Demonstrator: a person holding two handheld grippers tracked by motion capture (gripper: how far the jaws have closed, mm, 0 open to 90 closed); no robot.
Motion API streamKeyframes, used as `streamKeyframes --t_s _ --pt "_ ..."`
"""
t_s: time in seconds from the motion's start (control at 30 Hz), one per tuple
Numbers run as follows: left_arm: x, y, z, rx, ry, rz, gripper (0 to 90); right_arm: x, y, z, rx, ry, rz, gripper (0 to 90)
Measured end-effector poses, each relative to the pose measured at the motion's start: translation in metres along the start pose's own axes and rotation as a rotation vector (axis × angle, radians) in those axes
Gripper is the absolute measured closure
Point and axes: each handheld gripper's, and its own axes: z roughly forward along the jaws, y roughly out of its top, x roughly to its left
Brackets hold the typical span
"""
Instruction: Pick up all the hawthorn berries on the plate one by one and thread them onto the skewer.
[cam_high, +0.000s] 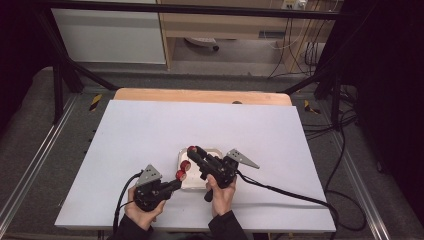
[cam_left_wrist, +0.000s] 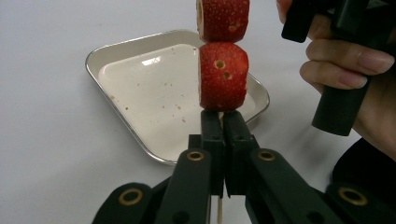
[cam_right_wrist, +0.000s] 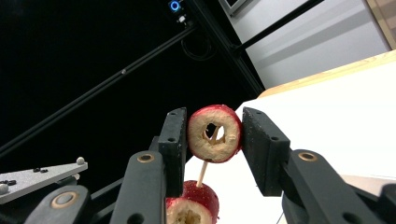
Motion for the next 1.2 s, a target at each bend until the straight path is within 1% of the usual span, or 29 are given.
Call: streamKeyframes --t_s 0.07,0.1,0.23,0.27,0.33,0.4,0.43,0.47,0.5,0.53,0.57,0.63,0.73,0.8,0.87,0.9,0.97,1.0,1.03,1.13,1.2 --pt "0.000 0.000 0.000 -0.007 0.001 -0.002 88.4 0.001 0.000 -0.001 0.004 -0.006 -0.003 62.5" --pt "0.000 0.000 0.000 -0.015 0.009 -0.002 88.4 0.001 0.000 -0.001 0.001 -0.006 0.000 62.5" --pt "0.000 -0.001 0.000 -0.022 0.025 -0.003 88.5 0.003 -0.003 -0.001 -0.017 -0.013 0.010 62.7" --pt "0.000 -0.001 0.000 -0.022 0.025 -0.007 88.5 0.003 -0.004 -0.002 -0.016 -0.013 0.011 62.7" --pt "-0.002 -0.002 0.001 -0.032 0.022 0.001 88.5 0.003 -0.005 -0.002 -0.017 -0.015 0.009 62.8" --pt "-0.003 -0.002 0.001 -0.038 0.021 0.006 88.5 0.004 -0.006 -0.002 -0.021 -0.011 0.020 62.9" --pt "-0.003 -0.002 0.001 -0.044 0.023 0.003 88.5 0.004 -0.006 -0.002 -0.023 -0.011 0.018 62.9" --pt "-0.003 -0.001 0.001 -0.062 0.013 0.000 88.5 0.005 -0.006 -0.003 -0.023 -0.010 0.017 63.0" --pt "-0.004 0.001 0.001 -0.049 0.021 -0.003 88.5 0.005 -0.006 -0.002 0.019 0.002 0.025 63.0" --pt "-0.004 0.001 0.002 -0.045 0.027 0.002 88.5 0.005 -0.009 -0.002 0.003 0.005 0.026 63.0" --pt "-0.005 0.001 0.003 -0.047 0.027 0.005 88.5 0.005 -0.009 -0.003 -0.004 -0.004 0.019 62.9" --pt "-0.005 0.001 0.004 -0.036 0.033 0.011 88.5 0.005 -0.005 -0.001 0.034 -0.003 0.017 62.8" --pt "0.000 0.000 0.004 -0.030 0.019 -0.006 88.5 0.004 -0.004 -0.001 0.052 -0.011 0.006 62.3" --pt "0.001 0.000 0.005 -0.027 0.022 0.000 88.4 0.004 -0.003 -0.001 0.069 -0.020 -0.009 60.7" --pt "0.001 -0.001 0.005 -0.025 0.020 0.007 88.4 0.004 0.001 -0.002 0.089 -0.027 -0.023 50.9" --pt "0.002 -0.001 0.004 -0.029 0.022 0.008 88.4 0.005 0.003 -0.003 0.098 -0.033 -0.036 47.7" --pt "0.004 -0.001 0.004 -0.028 0.022 0.012 88.4 0.006 0.009 -0.006 0.131 -0.053 -0.101 40.6" --pt "0.005 -0.001 0.004 -0.026 0.024 0.015 88.4 0.006 0.012 -0.008 0.151 -0.062 -0.124 35.9" --pt "0.006 -0.001 0.004 -0.023 0.026 0.017 88.4 0.005 0.015 -0.009 0.171 -0.071 -0.139 31.7" --pt "0.007 -0.002 0.005 -0.012 0.032 0.037 88.4 -0.002 0.020 -0.014 0.229 -0.101 -0.177 22.5" --pt "0.008 -0.002 0.005 -0.008 0.034 0.046 88.3 -0.008 0.024 -0.018 0.286 -0.125 -0.229 18.2"
